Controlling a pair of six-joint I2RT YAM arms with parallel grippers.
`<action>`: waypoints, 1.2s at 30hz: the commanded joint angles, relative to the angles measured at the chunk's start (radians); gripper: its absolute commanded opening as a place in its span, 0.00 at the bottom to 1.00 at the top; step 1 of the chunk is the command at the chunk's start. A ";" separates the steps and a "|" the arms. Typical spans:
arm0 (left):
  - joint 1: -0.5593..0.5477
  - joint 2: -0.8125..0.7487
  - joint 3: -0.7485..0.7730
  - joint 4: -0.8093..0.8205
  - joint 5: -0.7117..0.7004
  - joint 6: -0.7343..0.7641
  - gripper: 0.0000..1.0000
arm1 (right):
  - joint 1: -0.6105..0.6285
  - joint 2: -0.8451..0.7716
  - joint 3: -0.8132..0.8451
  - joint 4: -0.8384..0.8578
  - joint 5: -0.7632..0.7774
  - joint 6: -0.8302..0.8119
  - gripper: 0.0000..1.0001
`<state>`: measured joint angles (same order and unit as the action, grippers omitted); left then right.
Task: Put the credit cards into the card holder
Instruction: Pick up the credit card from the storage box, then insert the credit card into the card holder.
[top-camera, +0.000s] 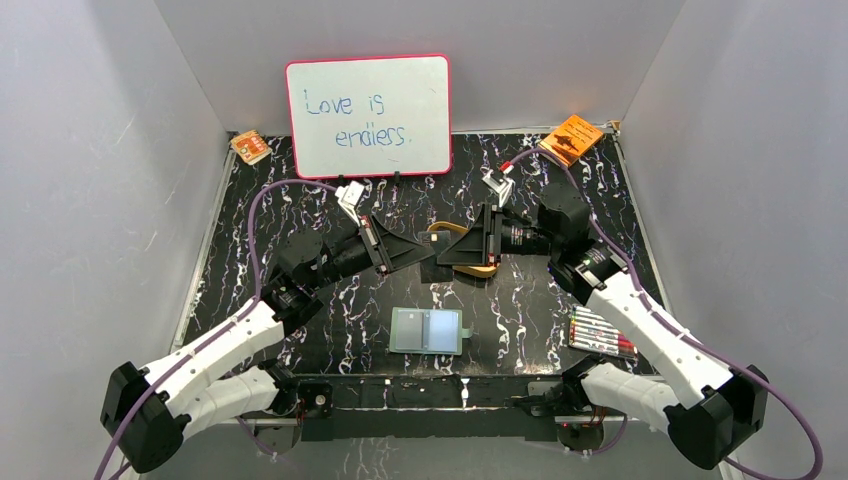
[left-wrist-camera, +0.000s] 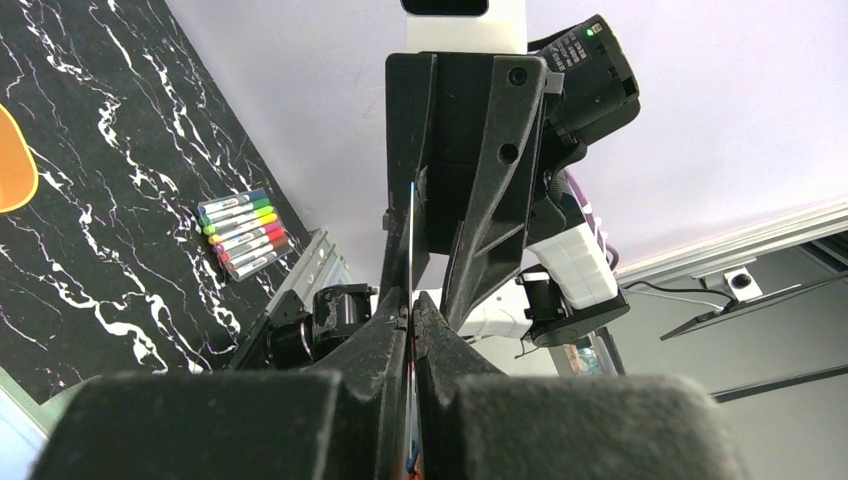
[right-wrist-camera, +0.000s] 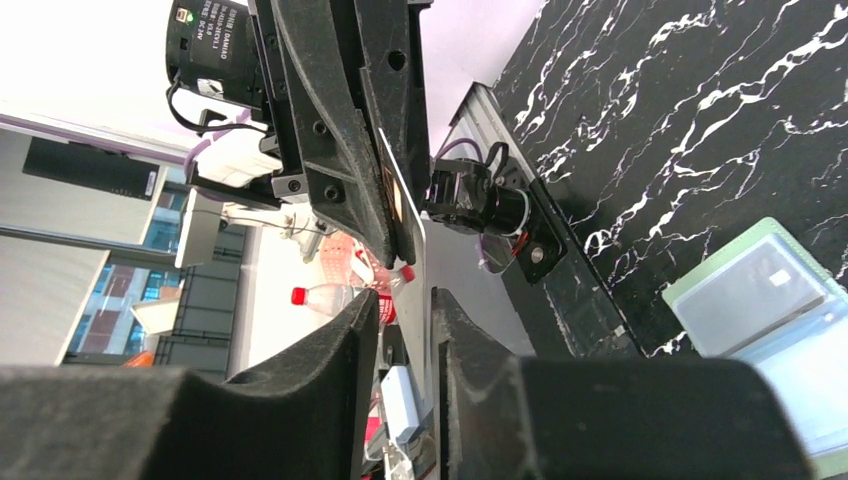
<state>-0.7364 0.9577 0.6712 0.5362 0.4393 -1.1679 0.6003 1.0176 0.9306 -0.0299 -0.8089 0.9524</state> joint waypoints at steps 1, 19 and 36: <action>-0.004 -0.039 -0.004 0.015 -0.009 0.006 0.00 | 0.003 -0.044 -0.024 0.103 0.042 0.026 0.36; -0.004 -0.119 0.031 -0.305 -0.094 0.148 0.60 | 0.003 -0.044 0.037 -0.167 0.143 -0.114 0.00; -0.006 -0.008 -0.071 -0.835 -0.352 0.326 0.75 | 0.159 0.130 -0.346 -0.025 0.327 0.033 0.00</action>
<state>-0.7380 0.9127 0.6144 -0.2420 0.1265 -0.8623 0.7368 1.0924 0.5877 -0.2310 -0.5156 0.9245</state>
